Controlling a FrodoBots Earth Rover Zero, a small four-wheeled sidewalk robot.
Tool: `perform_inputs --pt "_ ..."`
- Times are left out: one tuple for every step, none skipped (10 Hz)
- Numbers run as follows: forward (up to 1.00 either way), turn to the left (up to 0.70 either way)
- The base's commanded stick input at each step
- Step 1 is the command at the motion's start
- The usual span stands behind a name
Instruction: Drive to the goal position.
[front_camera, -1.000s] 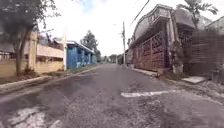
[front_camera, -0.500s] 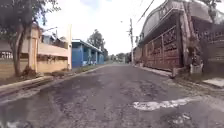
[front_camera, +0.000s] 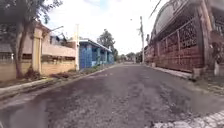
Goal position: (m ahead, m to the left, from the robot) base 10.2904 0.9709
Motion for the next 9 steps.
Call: perform_inputs --pt "1.00 -0.39" --pt "1.00 -0.24" --pt "1.00 0.00" --pt "1.00 0.00" --pt "1.00 -0.12" --pt "1.00 -0.37" --pt "1.00 -0.24" --pt "1.00 -0.01" --pt "1.00 -0.21"
